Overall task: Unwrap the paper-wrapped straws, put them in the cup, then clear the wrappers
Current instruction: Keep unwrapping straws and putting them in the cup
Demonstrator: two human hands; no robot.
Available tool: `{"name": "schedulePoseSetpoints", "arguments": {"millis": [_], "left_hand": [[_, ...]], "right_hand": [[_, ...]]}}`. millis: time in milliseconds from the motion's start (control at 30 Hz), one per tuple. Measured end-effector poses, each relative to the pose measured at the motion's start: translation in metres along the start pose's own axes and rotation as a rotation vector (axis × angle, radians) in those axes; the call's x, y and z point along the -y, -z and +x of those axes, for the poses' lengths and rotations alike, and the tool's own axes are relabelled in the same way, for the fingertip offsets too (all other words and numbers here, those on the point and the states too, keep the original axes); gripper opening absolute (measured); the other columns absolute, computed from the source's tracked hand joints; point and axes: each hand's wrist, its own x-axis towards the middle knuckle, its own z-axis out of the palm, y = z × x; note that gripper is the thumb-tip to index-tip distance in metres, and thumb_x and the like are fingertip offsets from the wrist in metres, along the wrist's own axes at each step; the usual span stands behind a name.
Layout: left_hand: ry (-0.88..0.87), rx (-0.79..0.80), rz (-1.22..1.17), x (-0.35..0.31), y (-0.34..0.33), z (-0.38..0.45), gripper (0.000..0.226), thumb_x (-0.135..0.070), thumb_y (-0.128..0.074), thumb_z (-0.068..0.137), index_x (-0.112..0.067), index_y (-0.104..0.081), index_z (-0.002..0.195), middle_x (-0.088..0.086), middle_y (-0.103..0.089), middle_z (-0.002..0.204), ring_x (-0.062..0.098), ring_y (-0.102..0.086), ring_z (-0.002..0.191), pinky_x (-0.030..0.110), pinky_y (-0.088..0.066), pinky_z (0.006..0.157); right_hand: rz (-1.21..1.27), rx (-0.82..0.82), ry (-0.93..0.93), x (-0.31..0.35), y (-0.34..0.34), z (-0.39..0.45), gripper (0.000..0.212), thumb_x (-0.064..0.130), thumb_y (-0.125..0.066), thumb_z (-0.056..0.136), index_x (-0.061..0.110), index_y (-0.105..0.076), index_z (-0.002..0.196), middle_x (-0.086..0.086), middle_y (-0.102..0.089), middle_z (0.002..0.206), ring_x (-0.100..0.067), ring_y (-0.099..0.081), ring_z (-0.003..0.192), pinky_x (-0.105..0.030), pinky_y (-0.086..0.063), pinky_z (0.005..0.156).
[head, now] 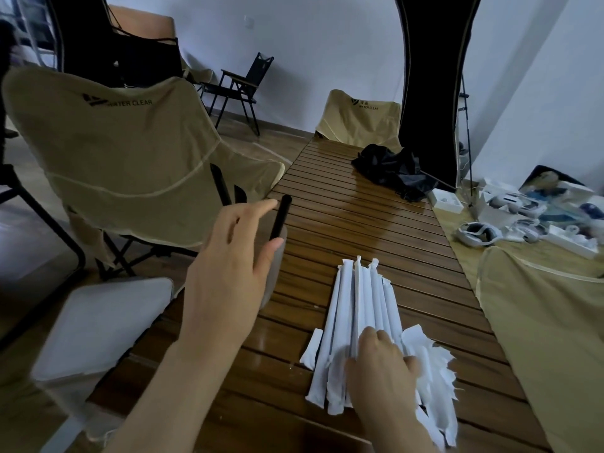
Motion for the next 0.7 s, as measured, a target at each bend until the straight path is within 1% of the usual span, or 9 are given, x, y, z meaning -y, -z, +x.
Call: {"name": "schedulePoseSetpoints", "arguments": {"millis": [100,200,300,367,433,500,567,633,700], "left_hand": [[0.045,0.018,-0.017,-0.012,-0.007,-0.013,0.034,-0.033,-0.054,0.093,-0.021,-0.048,0.124,-0.001,-0.05,0.117,0.005,-0.053,0.09,0.009,-0.04,0.063],[0.013,0.184,-0.003,-0.025,-0.017,-0.029,0.026,-0.036,-0.052,0.092,-0.026,-0.051,0.116,-0.009,-0.047,0.116,0.0,-0.052,0.084,0.005,-0.037,0.059],[-0.007,0.422,-0.008,-0.034,-0.026,-0.048,0.016,-0.04,-0.046,0.095,-0.038,-0.049,0.111,-0.022,-0.036,0.116,-0.004,-0.047,0.096,0.007,-0.044,0.072],[0.033,0.529,-0.044,-0.035,-0.03,-0.058,0.009,-0.039,-0.048,0.096,-0.039,-0.052,0.105,-0.023,-0.038,0.113,-0.004,-0.048,0.097,0.012,-0.047,0.079],[0.085,0.596,-0.072,-0.034,-0.032,-0.063,0.007,-0.038,-0.052,0.095,-0.038,-0.056,0.101,-0.021,-0.044,0.111,-0.002,-0.051,0.094,0.017,-0.05,0.082],[0.105,0.617,-0.08,-0.035,-0.031,-0.065,0.008,-0.038,-0.052,0.095,-0.038,-0.057,0.101,-0.021,-0.046,0.109,-0.001,-0.053,0.092,0.019,-0.051,0.081],[0.093,0.592,-0.106,-0.036,-0.028,-0.063,0.01,-0.038,-0.051,0.095,-0.039,-0.056,0.103,-0.021,-0.048,0.109,-0.002,-0.055,0.091,0.019,-0.052,0.08],[0.084,0.575,-0.15,-0.037,-0.025,-0.062,0.016,-0.037,-0.049,0.096,-0.039,-0.054,0.111,-0.022,-0.049,0.113,-0.002,-0.055,0.095,0.018,-0.052,0.082],[0.107,0.57,-0.211,-0.04,-0.021,-0.06,0.026,-0.038,-0.048,0.096,-0.039,-0.048,0.122,-0.022,-0.048,0.121,-0.003,-0.053,0.102,0.016,-0.05,0.084]], "right_hand": [[-0.026,-0.036,-0.042,-0.001,-0.006,0.002,0.004,0.025,-0.039,0.093,0.025,-0.041,0.09,0.009,-0.049,0.091,-0.012,-0.053,0.09,-0.032,-0.03,0.084],[-0.017,-0.035,-0.102,-0.002,-0.005,0.003,0.012,0.021,-0.038,0.091,0.023,-0.05,0.092,0.006,-0.047,0.094,-0.014,-0.052,0.096,-0.032,-0.03,0.089],[-0.057,-0.045,-0.145,-0.001,-0.002,0.004,0.016,0.016,-0.041,0.087,0.023,-0.055,0.089,0.004,-0.042,0.093,-0.016,-0.049,0.098,-0.033,-0.03,0.089],[-0.073,-0.068,-0.154,-0.001,0.0,0.005,0.014,0.015,-0.044,0.086,0.024,-0.055,0.086,0.004,-0.04,0.094,-0.017,-0.046,0.099,-0.033,-0.029,0.088],[-0.052,-0.088,-0.159,-0.002,0.002,0.005,0.01,0.014,-0.047,0.084,0.023,-0.053,0.082,0.003,-0.042,0.098,-0.018,-0.044,0.1,-0.033,-0.028,0.088],[-0.041,-0.155,-0.171,-0.002,0.006,0.003,0.009,0.013,-0.047,0.083,0.022,-0.049,0.079,0.002,-0.044,0.1,-0.019,-0.043,0.098,-0.033,-0.027,0.084],[-0.023,-0.253,-0.184,0.0,0.009,0.002,0.011,0.011,-0.054,0.079,0.019,-0.048,0.074,0.0,-0.046,0.094,-0.021,-0.044,0.092,-0.033,-0.024,0.077],[0.03,-0.366,-0.182,0.002,0.014,-0.001,0.017,0.005,-0.063,0.072,0.016,-0.05,0.068,-0.003,-0.046,0.084,-0.023,-0.044,0.082,-0.034,-0.022,0.072],[0.088,-0.45,-0.156,0.003,0.024,-0.006,0.017,0.004,-0.064,0.073,0.015,-0.052,0.07,-0.003,-0.046,0.082,-0.023,-0.044,0.078,-0.033,-0.021,0.071]]}}
